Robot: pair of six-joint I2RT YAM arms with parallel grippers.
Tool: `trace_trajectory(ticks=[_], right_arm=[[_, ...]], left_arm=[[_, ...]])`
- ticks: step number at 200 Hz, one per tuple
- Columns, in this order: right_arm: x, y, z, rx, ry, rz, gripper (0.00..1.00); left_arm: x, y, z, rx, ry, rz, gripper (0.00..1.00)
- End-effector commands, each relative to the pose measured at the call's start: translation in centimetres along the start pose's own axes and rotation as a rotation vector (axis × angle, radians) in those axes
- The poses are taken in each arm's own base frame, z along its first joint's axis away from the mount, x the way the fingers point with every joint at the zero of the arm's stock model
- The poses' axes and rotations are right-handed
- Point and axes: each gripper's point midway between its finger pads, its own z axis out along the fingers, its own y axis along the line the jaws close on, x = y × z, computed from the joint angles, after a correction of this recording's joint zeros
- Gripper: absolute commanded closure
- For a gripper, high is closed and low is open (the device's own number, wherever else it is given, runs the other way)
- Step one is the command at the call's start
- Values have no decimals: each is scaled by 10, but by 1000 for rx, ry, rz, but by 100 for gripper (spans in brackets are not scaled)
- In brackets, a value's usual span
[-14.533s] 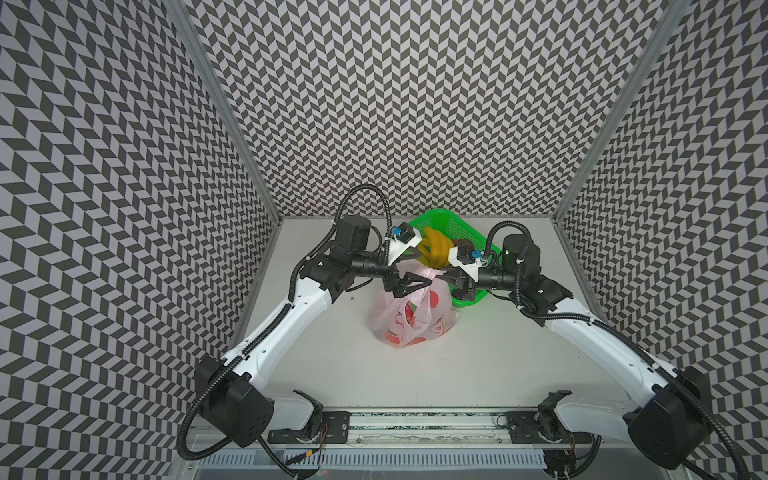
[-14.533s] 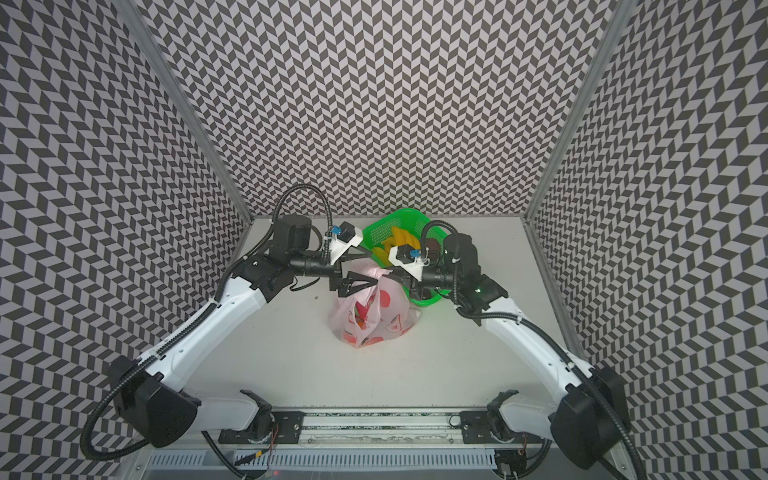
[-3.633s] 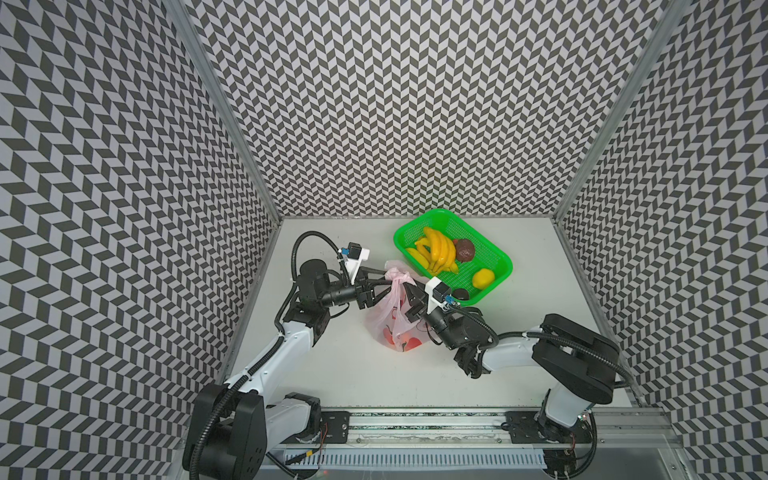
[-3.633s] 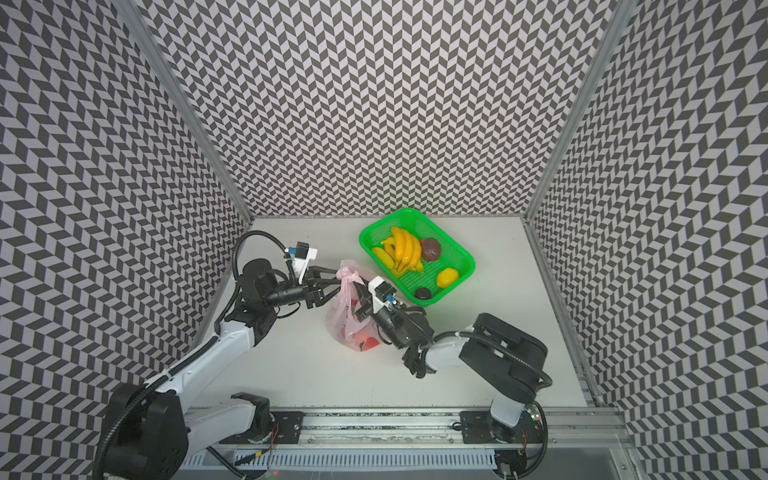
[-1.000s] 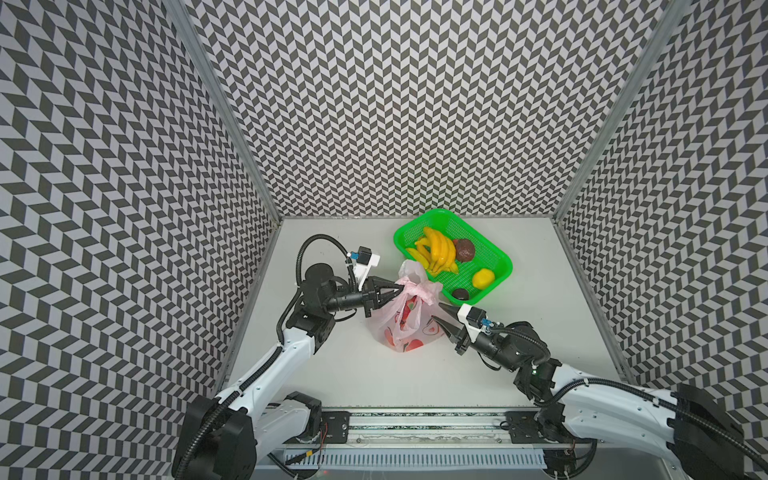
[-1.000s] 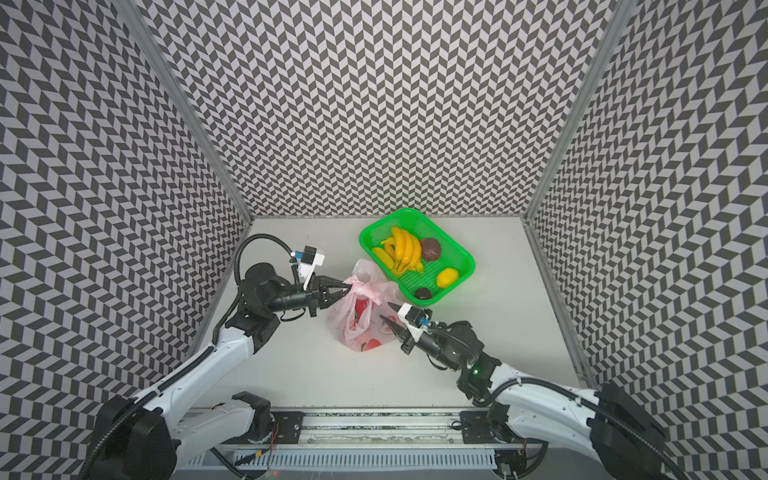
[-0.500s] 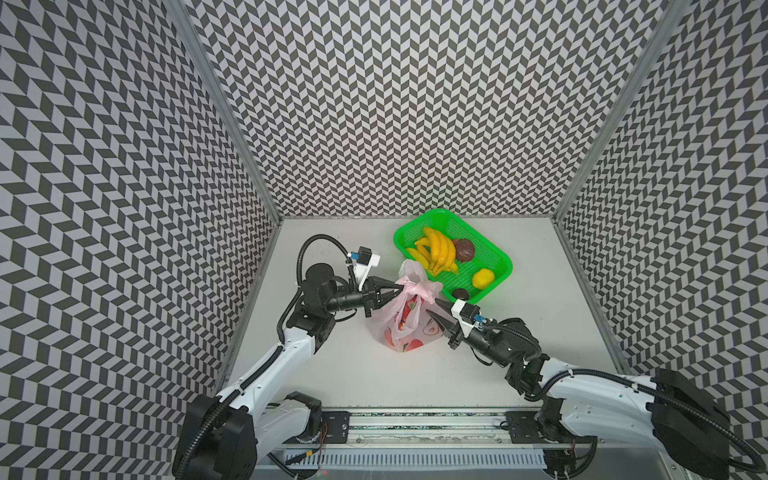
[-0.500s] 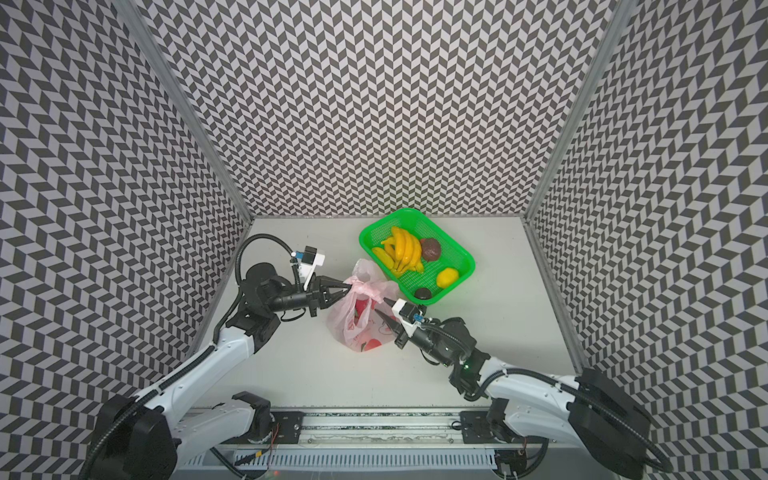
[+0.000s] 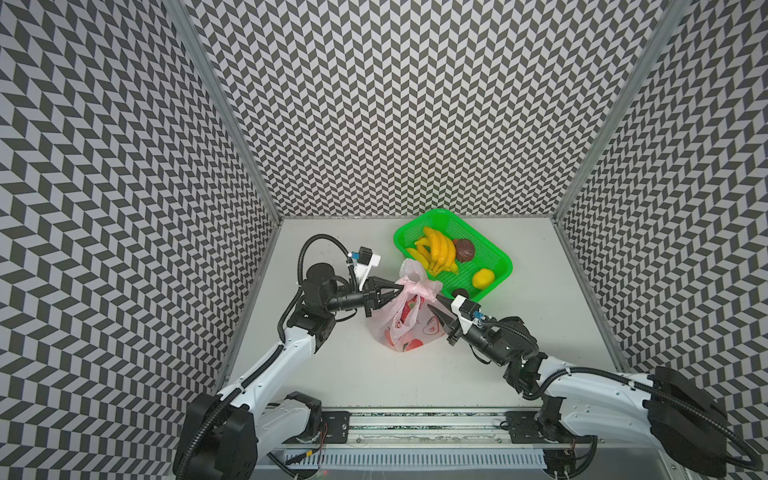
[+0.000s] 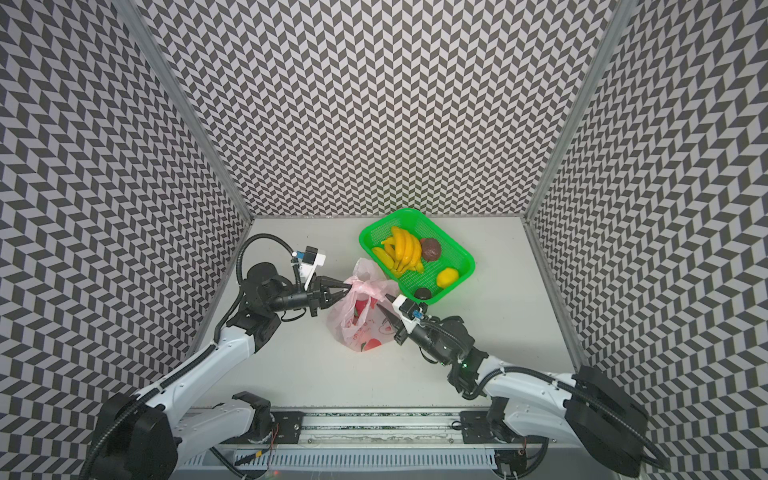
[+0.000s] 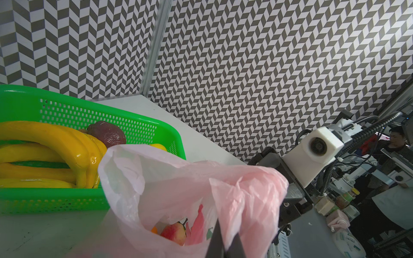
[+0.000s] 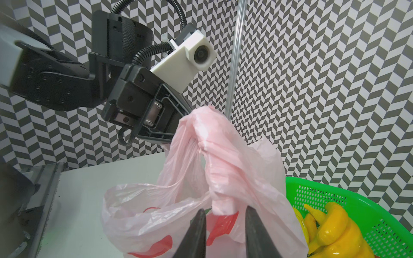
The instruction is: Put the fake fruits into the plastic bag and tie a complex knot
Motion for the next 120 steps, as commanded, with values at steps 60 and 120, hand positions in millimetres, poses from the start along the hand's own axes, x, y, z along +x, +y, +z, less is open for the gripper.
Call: trace_trajectory(ticks=[60, 120], right_arm=[[-29, -11, 10, 52, -96, -5, 71], [-33, -13, 13, 63, -114, 2, 72]], left_arm=[[5, 0, 2, 5, 9, -3, 100], [6, 1, 2, 3, 11, -6, 100]])
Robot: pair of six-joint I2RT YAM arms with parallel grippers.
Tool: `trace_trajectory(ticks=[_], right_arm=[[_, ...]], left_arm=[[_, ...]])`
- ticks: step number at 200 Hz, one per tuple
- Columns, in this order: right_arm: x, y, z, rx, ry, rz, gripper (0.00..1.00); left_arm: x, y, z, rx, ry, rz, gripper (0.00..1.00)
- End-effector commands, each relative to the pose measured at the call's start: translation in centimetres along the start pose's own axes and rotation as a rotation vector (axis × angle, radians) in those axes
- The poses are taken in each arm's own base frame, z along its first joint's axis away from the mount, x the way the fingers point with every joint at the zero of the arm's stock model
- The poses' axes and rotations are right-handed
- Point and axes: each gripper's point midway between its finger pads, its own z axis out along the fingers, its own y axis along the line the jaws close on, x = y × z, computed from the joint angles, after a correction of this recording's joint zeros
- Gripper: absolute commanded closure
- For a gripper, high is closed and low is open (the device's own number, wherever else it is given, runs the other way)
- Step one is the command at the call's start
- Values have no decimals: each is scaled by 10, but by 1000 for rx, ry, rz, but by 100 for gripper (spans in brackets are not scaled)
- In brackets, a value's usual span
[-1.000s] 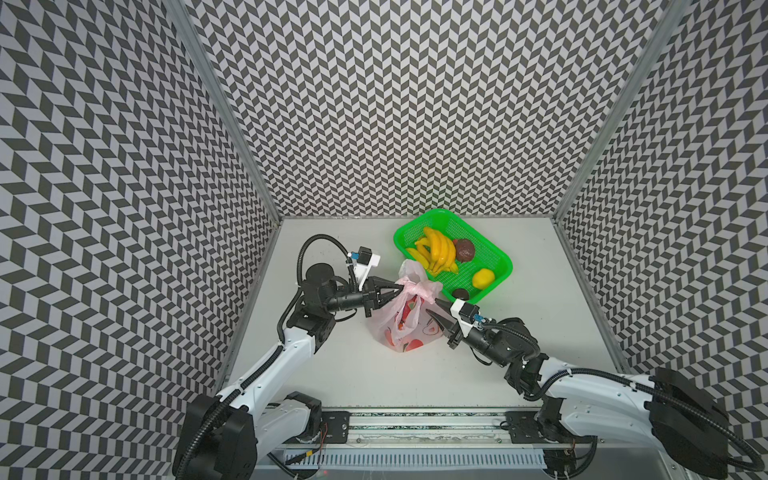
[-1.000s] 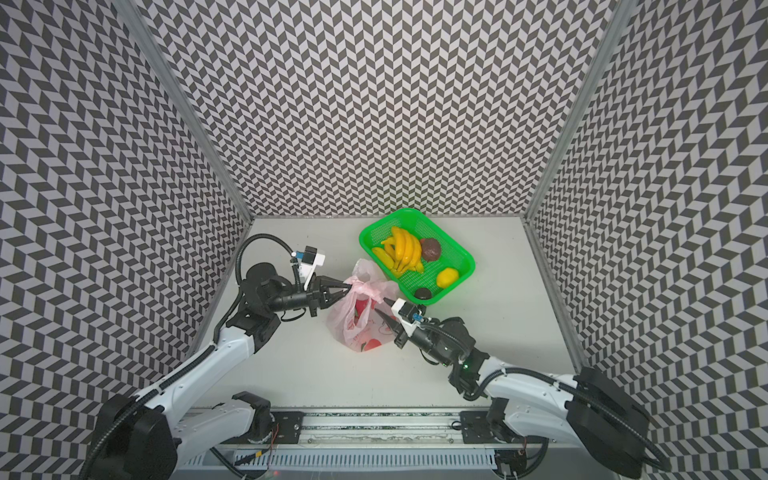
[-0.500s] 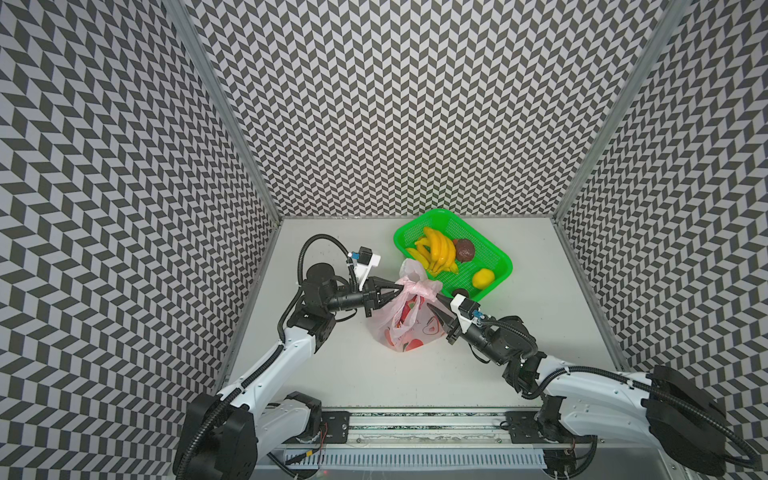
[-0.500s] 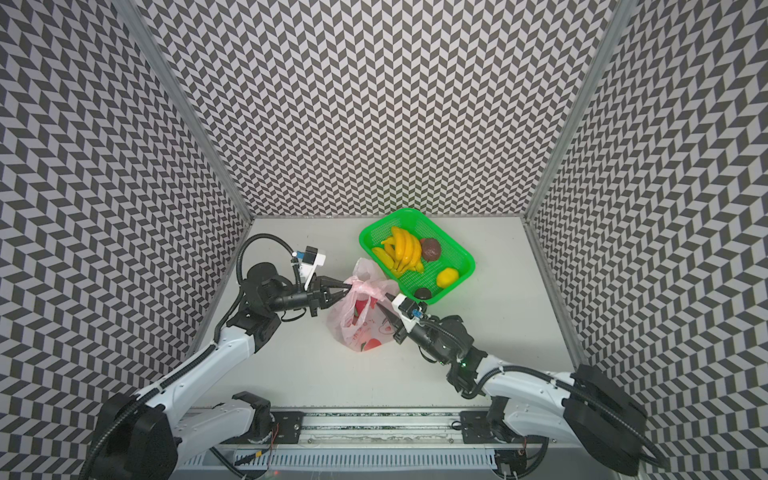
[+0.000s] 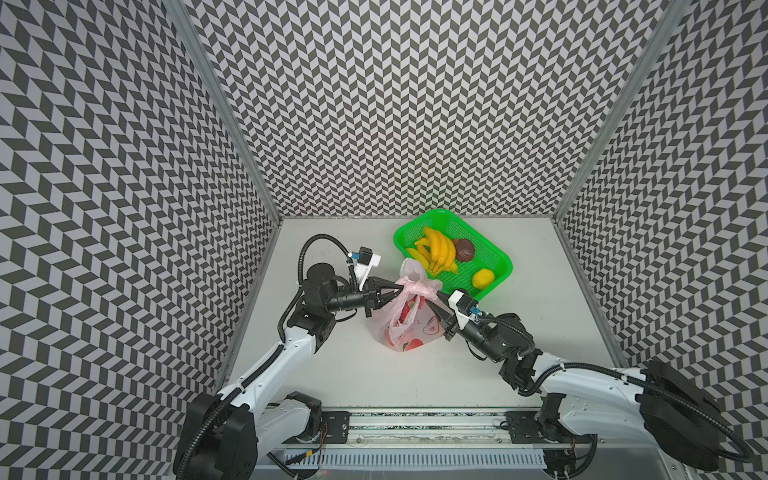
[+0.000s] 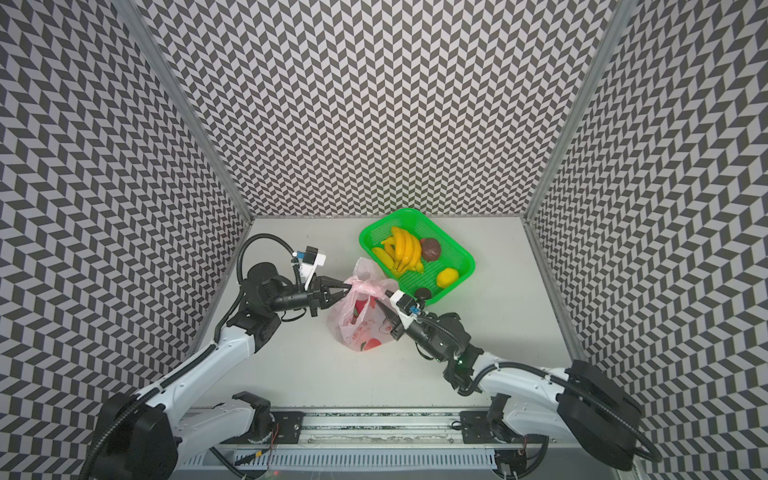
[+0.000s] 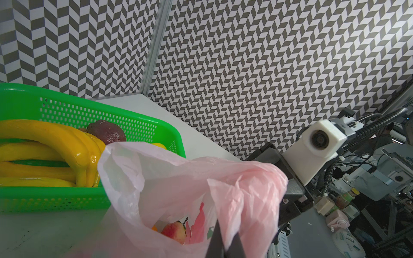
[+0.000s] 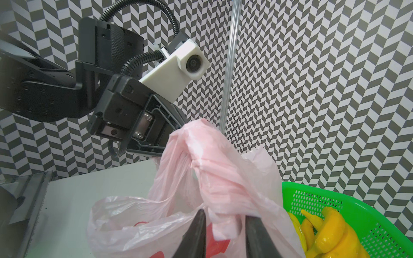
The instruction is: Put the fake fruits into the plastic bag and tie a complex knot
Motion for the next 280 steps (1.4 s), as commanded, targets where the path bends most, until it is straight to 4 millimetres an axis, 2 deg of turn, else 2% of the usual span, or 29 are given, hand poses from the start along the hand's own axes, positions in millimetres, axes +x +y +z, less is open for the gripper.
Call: trace_trajectory(ticks=[1, 47, 69, 96, 166, 198, 224, 238, 240, 246, 262, 280], right_arm=[[-29, -8, 4, 35, -101, 3, 72], [-31, -7, 5, 28, -103, 9, 83], [-30, -7, 6, 26, -96, 11, 100], [-22, -7, 1, 27, -69, 13, 100], [20, -11, -27, 55, 66, 24, 100], [39, -17, -39, 96, 127, 31, 100], [58, -14, -45, 89, 181, 46, 100], [61, -13, -45, 87, 190, 60, 100], [71, -12, -50, 84, 215, 58, 100], [78, -12, -53, 85, 230, 59, 100], [79, -12, -56, 83, 234, 62, 100], [66, -7, -52, 48, 212, 65, 100]], left_arm=[[5, 0, 2, 4, 8, 0, 100], [7, 2, 2, -5, 10, -3, 100], [6, 3, 2, -10, 8, -3, 100], [1, 4, 0, -33, -11, 0, 100], [-12, 12, -8, -114, -63, 16, 100], [-15, 22, -14, -173, -85, 12, 100], [-14, 32, -22, -227, -100, 3, 100], [-13, 35, -25, -250, -97, -6, 100], [-12, 36, -26, -254, -97, -8, 100], [-11, 38, -27, -262, -93, -5, 100], [-9, 39, -27, -265, -83, 4, 100], [-6, 37, -26, -245, -71, 3, 100]])
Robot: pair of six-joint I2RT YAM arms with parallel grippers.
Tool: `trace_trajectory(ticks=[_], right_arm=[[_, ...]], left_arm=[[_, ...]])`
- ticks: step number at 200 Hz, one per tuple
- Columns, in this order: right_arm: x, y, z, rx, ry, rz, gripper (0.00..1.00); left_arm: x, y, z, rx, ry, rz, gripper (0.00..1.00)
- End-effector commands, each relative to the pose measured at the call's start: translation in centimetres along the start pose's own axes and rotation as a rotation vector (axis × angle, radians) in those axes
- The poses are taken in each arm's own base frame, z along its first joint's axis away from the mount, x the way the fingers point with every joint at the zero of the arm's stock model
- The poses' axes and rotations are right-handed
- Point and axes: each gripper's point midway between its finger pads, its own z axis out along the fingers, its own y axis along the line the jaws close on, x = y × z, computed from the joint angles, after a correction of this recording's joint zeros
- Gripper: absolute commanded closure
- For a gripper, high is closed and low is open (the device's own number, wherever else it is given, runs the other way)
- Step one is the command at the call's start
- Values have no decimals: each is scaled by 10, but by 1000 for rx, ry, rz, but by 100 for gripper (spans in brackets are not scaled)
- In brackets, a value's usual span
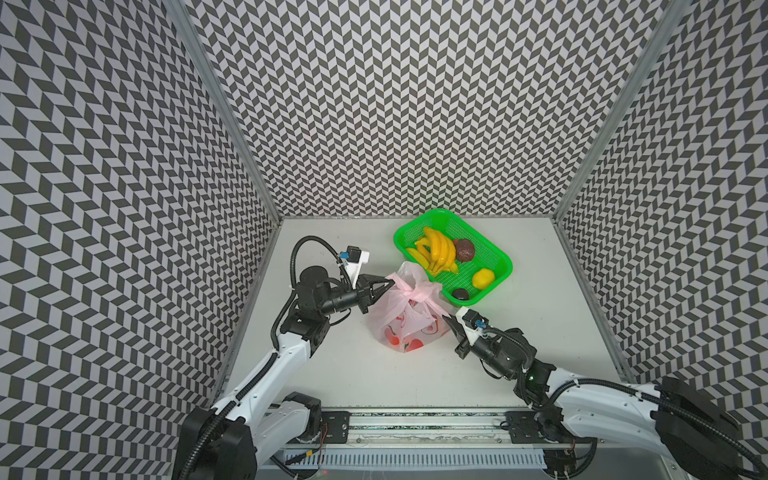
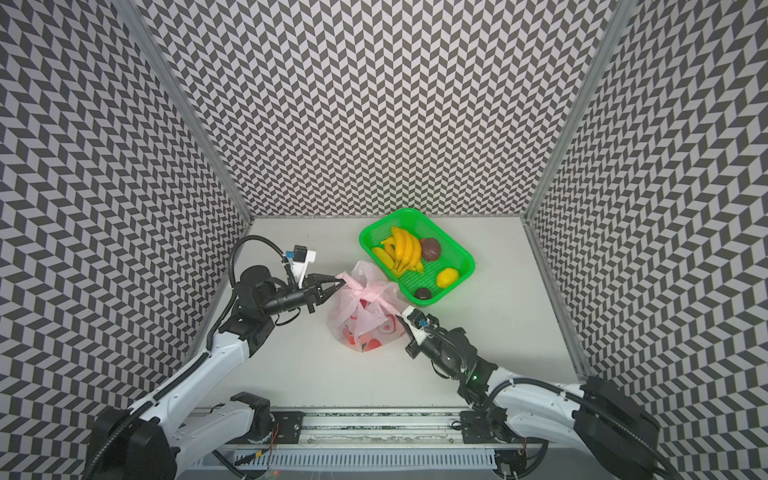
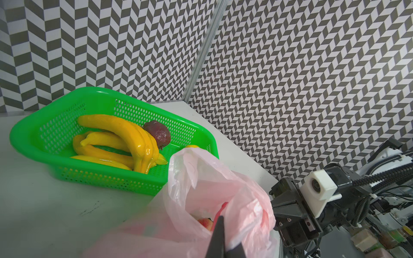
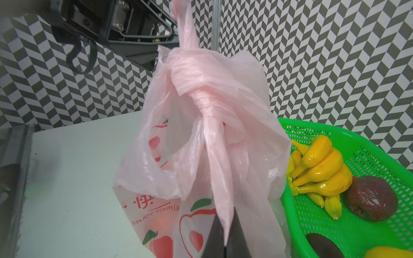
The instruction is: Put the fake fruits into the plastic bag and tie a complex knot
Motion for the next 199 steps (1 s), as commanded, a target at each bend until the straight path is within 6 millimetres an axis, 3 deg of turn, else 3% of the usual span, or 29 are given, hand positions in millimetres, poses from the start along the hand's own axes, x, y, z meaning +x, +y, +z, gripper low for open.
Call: trace_trajectory(ticks=[1, 7, 13, 29, 42, 59, 80, 98, 137, 199], right_arm=[[-15, 0, -3, -11, -36, 21, 100], [-14, 2, -3, -25, -28, 14, 100], [-30, 3, 0, -36, -53, 9, 100], [-35, 5, 2, -71, -30, 4, 99], [-41, 7, 2, -114, -11, 13, 87], [-46, 7, 1, -160, 8, 19, 61], [-56, 3, -1, -182, -3, 46, 37], [-61, 5, 0, -211, -3, 34, 26], [-57, 5, 12, -212, 23, 13, 26], [-68, 0, 33, -190, 14, -5, 41]], left_arm=[[1, 1, -3, -11, 0, 19, 100], [2, 0, -2, -4, 4, 19, 100], [3, -1, -2, 5, 7, 19, 100], [5, -4, 0, 20, 15, 20, 100], [6, -7, 2, 35, 19, 24, 100], [6, -12, 4, 54, 24, 28, 100], [4, -14, 7, 65, 31, 36, 100], [4, -14, 9, 67, 35, 34, 100], [7, -10, 11, 63, 39, 27, 100], [6, -10, 11, 59, 37, 34, 100]])
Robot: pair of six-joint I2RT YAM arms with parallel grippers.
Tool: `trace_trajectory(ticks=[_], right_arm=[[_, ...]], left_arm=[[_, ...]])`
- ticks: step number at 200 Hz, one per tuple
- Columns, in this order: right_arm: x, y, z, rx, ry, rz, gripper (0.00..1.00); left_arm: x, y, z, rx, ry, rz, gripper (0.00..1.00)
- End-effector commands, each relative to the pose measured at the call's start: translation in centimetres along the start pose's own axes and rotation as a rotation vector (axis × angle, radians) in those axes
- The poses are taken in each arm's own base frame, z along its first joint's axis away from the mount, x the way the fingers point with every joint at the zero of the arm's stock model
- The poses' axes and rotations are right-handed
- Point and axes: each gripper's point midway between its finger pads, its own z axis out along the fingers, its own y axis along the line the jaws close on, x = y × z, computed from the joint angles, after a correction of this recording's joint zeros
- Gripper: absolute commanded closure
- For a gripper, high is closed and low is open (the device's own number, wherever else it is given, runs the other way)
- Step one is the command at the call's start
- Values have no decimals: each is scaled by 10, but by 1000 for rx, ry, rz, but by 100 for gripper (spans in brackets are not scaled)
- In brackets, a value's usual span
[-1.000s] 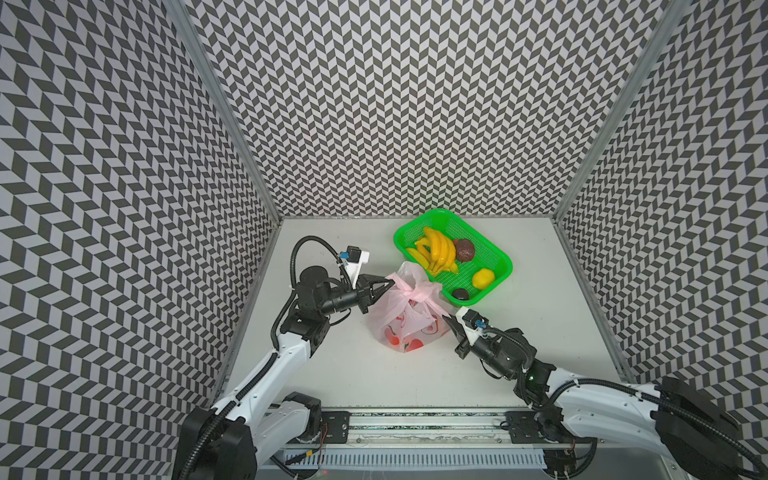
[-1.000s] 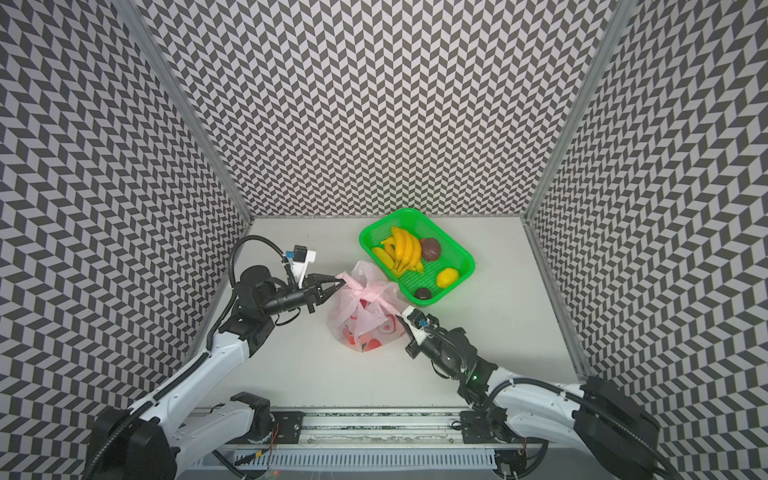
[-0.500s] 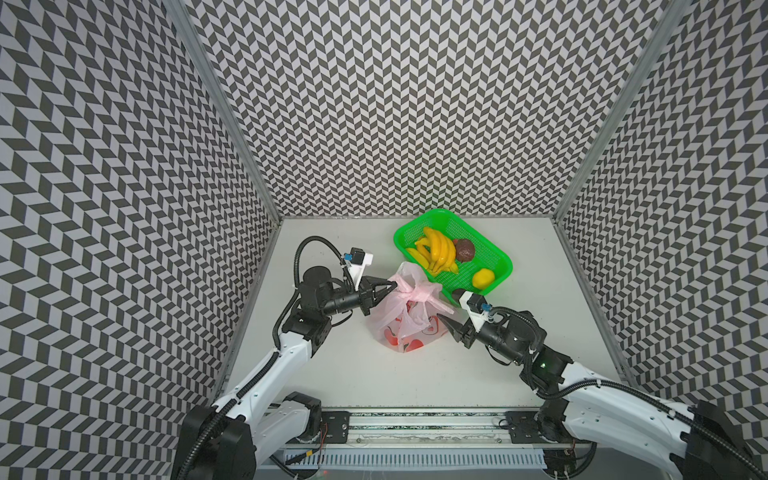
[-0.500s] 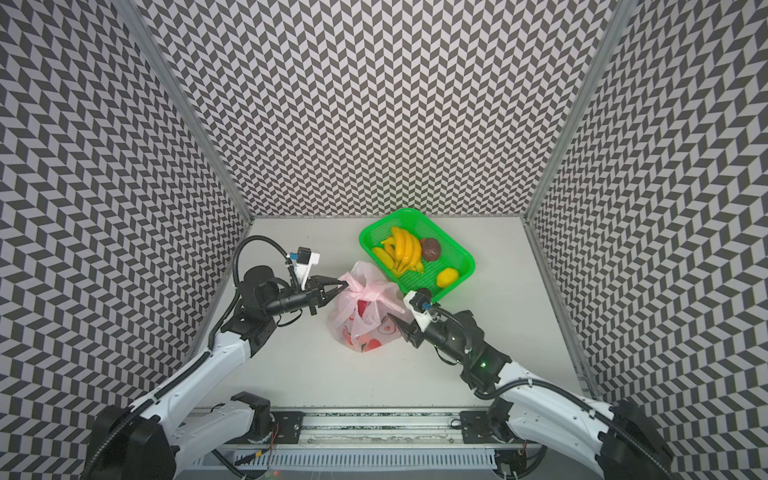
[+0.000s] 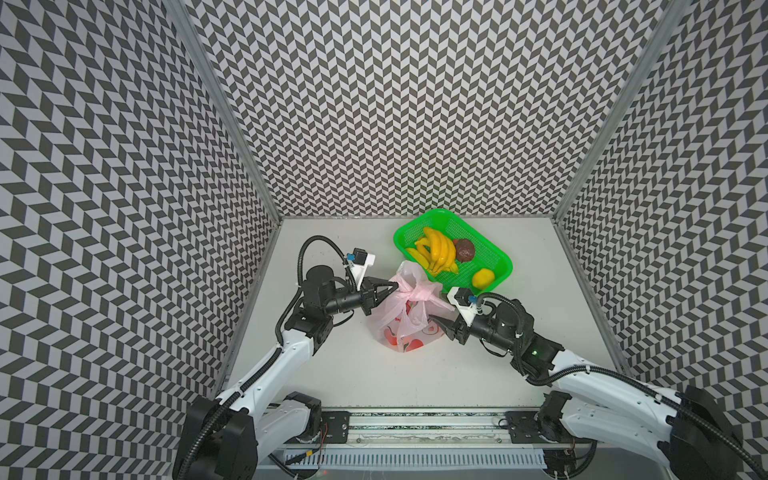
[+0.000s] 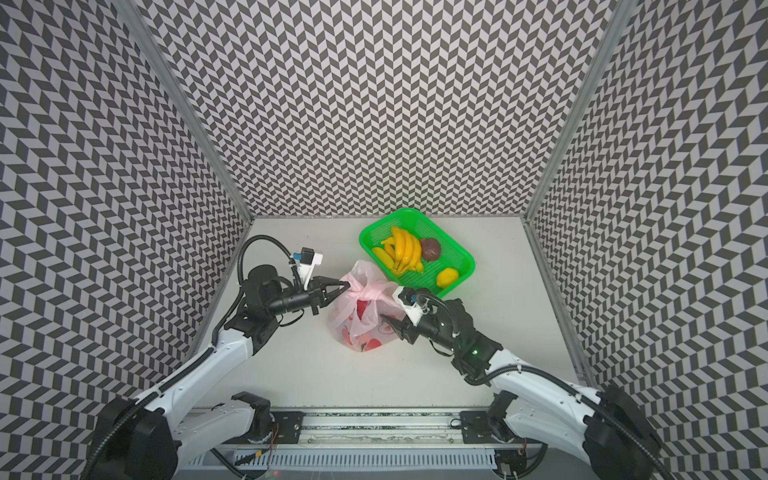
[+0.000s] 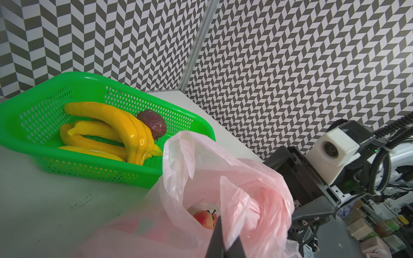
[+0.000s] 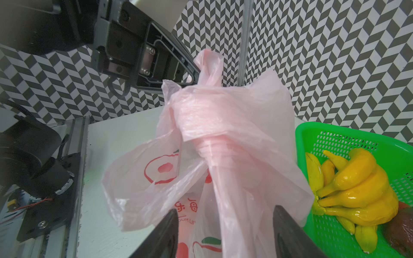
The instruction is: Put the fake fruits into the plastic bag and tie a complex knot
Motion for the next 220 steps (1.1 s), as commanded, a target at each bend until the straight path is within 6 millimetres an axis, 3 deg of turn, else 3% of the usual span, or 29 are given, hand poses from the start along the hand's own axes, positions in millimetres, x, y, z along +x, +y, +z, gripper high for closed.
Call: trace_trajectory(ticks=[1, 20, 45, 75, 164, 220], right_arm=[[-25, -6, 5, 17, -66, -31, 42], [-30, -8, 8, 25, -66, -38, 51], [-28, -10, 9, 33, -43, -39, 77], [-27, -11, 5, 42, -46, -30, 100], [-38, -13, -4, 58, -79, 5, 100], [-37, -25, -11, 138, -76, 70, 100]], left_arm=[[-10, -7, 1, 17, -17, 42, 100], [-9, -6, 0, 10, -18, 43, 100], [-10, -6, 0, 4, -20, 43, 100], [-11, -6, -1, 0, -25, 50, 100], [-19, 3, -5, -76, -61, 47, 100], [-34, 10, -22, -158, -148, 45, 100]])
